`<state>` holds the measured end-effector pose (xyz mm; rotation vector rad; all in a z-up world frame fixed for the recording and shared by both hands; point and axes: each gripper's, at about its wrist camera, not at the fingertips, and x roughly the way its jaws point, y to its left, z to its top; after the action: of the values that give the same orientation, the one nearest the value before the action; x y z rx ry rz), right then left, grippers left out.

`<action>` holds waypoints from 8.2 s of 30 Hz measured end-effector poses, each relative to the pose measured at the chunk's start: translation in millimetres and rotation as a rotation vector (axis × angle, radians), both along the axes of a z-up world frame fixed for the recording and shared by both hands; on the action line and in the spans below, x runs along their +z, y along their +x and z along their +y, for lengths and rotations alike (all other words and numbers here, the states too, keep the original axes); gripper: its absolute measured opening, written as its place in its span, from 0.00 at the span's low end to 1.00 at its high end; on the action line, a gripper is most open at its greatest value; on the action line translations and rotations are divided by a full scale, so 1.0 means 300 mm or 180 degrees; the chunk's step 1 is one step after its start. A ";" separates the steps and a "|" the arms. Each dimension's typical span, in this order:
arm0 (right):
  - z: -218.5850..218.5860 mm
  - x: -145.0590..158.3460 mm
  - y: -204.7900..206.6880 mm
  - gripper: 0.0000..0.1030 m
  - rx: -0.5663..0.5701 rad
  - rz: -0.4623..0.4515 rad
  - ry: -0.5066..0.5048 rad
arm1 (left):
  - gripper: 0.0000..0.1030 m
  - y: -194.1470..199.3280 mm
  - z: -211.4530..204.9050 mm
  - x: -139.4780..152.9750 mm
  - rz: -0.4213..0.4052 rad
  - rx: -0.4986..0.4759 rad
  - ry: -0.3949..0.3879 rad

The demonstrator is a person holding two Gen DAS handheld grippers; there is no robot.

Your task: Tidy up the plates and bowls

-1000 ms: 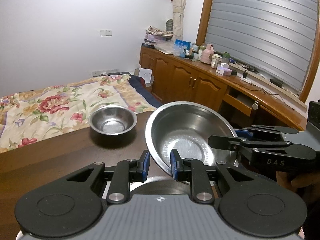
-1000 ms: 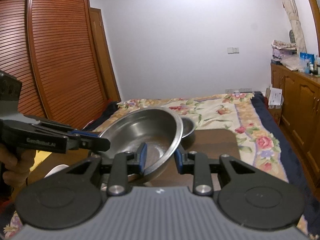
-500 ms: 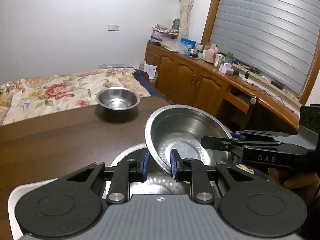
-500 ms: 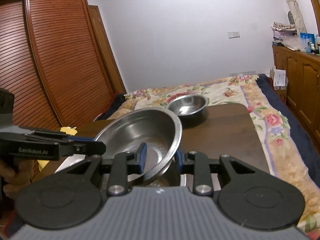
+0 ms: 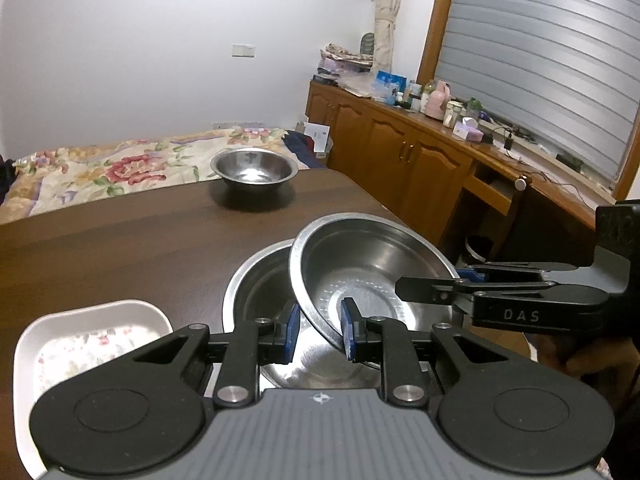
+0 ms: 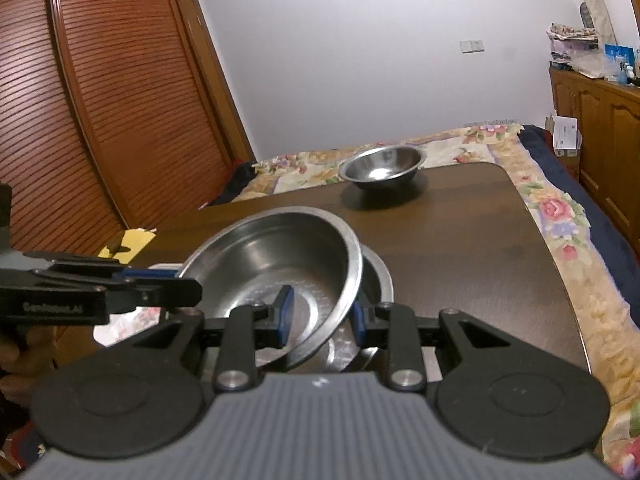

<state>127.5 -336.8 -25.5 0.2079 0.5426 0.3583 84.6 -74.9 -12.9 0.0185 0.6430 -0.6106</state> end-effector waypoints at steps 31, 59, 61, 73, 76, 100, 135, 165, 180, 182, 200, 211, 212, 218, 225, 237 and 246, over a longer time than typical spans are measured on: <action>0.081 -0.011 0.036 0.32 0.0177 0.0050 -0.0578 | 0.24 -0.001 -0.033 -0.083 -0.0006 0.0148 0.0418; 0.036 0.059 0.052 0.32 0.0061 -0.0093 -0.0393 | 0.23 0.009 -0.002 -0.018 -0.0205 0.0301 0.0354; 0.022 0.074 0.056 0.32 0.0017 -0.0124 -0.0384 | 0.23 0.016 0.000 -0.006 -0.0233 0.0325 0.0359; -0.019 0.120 0.055 0.33 -0.0133 -0.0243 -0.0366 | 0.25 0.027 0.011 0.044 -0.0351 0.0382 0.0333; -0.019 0.125 0.056 0.33 -0.0149 -0.0258 -0.0373 | 0.29 0.026 0.013 0.053 -0.0373 0.0388 0.0325; -0.035 0.127 0.252 0.50 -0.0206 -0.0330 -0.0558 | 0.62 0.251 -0.007 0.104 -0.0479 0.0421 0.0249; -0.033 -0.001 0.732 0.50 -0.0211 0.0174 -0.0521 | 0.60 0.773 -0.146 -0.021 -0.0045 0.0482 0.0246; -0.014 -0.051 0.793 0.26 -0.0054 0.0462 -0.0370 | 0.24 0.903 -0.166 -0.112 0.0350 0.0473 0.0070; -0.032 0.046 0.689 0.25 -0.0063 0.0313 -0.0263 | 0.24 0.785 -0.162 -0.007 0.0145 0.0374 0.0015; -0.031 0.067 0.668 0.25 -0.0064 0.0273 -0.0278 | 0.23 0.766 -0.161 0.012 0.0106 0.0366 0.0006; -0.031 0.180 0.509 0.25 -0.0128 0.0047 -0.0391 | 0.23 0.577 -0.144 0.138 -0.0155 0.0259 -0.0076; -0.018 0.168 0.392 0.25 -0.0139 0.0051 -0.0397 | 0.23 0.435 -0.109 0.141 -0.0192 0.0171 -0.0048; -0.015 0.166 0.377 0.25 -0.0140 0.0051 -0.0395 | 0.23 0.421 -0.105 0.140 -0.0196 0.0162 -0.0045; -0.004 0.151 0.315 0.25 -0.0121 0.0045 -0.0372 | 0.23 0.359 -0.079 0.133 -0.0193 0.0125 -0.0020; 0.015 0.148 0.238 0.25 -0.0080 0.0032 -0.0332 | 0.23 0.290 -0.052 0.142 -0.0221 0.0129 -0.0019; 0.040 0.123 0.166 0.25 -0.0035 0.0031 -0.0237 | 0.23 0.192 -0.014 0.115 -0.0193 0.0131 0.0062; 0.058 0.069 0.115 0.25 -0.0021 0.0093 -0.0204 | 0.23 0.113 0.007 0.059 -0.0203 0.0137 0.0107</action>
<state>161.9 -319.5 -4.9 0.1533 0.5811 0.3313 118.4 -72.7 4.8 0.0551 0.5904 -0.5555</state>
